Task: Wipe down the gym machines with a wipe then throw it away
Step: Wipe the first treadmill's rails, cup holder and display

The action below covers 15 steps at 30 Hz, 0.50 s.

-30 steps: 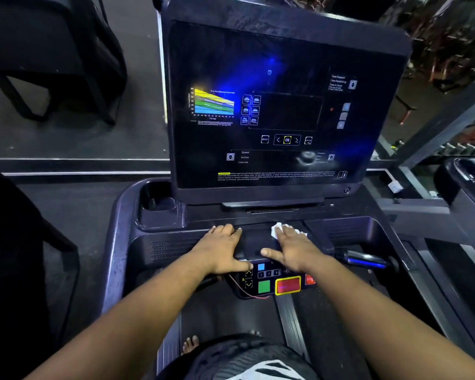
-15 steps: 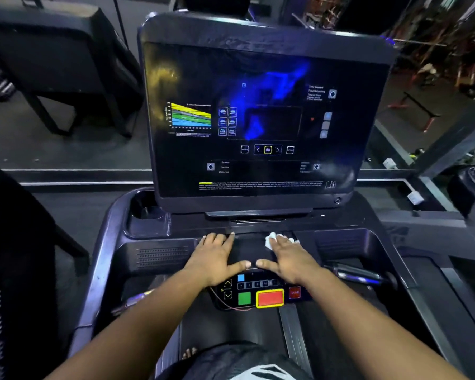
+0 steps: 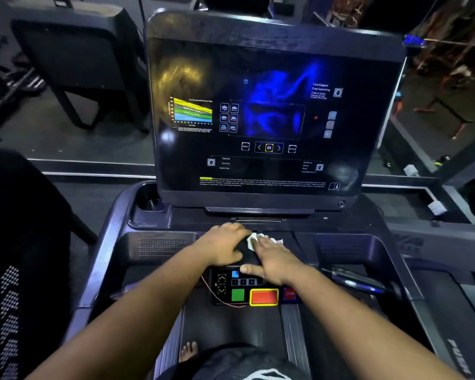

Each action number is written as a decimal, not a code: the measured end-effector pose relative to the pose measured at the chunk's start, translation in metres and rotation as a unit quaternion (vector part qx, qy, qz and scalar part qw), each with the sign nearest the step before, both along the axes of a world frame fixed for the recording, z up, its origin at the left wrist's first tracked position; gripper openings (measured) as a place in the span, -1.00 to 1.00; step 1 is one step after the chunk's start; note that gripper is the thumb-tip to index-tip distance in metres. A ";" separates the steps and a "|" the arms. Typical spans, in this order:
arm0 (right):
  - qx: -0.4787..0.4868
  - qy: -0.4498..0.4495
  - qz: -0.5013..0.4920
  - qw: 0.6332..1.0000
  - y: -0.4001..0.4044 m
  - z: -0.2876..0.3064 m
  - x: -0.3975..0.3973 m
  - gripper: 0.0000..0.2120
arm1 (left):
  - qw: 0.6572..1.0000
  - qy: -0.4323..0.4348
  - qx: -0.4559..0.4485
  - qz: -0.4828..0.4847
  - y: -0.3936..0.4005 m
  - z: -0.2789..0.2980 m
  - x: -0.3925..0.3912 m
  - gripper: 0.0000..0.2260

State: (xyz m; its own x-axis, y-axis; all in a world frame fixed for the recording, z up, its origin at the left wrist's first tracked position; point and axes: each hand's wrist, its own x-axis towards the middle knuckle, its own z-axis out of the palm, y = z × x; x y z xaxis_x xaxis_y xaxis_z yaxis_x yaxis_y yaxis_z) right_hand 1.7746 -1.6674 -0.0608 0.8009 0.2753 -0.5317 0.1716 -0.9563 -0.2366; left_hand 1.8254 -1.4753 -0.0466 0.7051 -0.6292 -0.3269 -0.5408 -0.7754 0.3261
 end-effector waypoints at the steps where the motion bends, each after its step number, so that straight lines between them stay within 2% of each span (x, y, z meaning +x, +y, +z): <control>1: 0.003 -0.003 0.015 1.000 0.004 -0.002 0.001 0.28 | 1.000 -0.008 -0.011 -0.006 -0.008 0.006 0.006 -0.39; 6: 0.030 0.001 0.038 0.999 -0.001 0.002 0.007 -0.06 | 0.998 -0.037 -0.054 0.009 -0.034 0.029 0.031 -0.45; 7: 0.026 -0.003 0.038 0.999 -0.006 0.003 0.006 -0.03 | 0.998 -0.041 -0.051 0.005 -0.032 0.027 0.032 -0.48; 10: -0.018 -0.007 0.002 1.000 -0.025 0.003 0.002 0.20 | 0.998 -0.035 -0.030 -0.034 -0.012 0.008 0.025 -0.55; 12: -0.052 -0.009 -0.029 0.998 -0.038 0.004 -0.003 0.27 | 0.998 -0.025 -0.011 -0.055 0.006 -0.010 0.016 -0.52; 15: -0.097 -0.024 -0.063 0.993 -0.050 0.007 -0.008 0.34 | 0.999 -0.007 -0.029 -0.019 0.029 -0.029 0.007 -0.45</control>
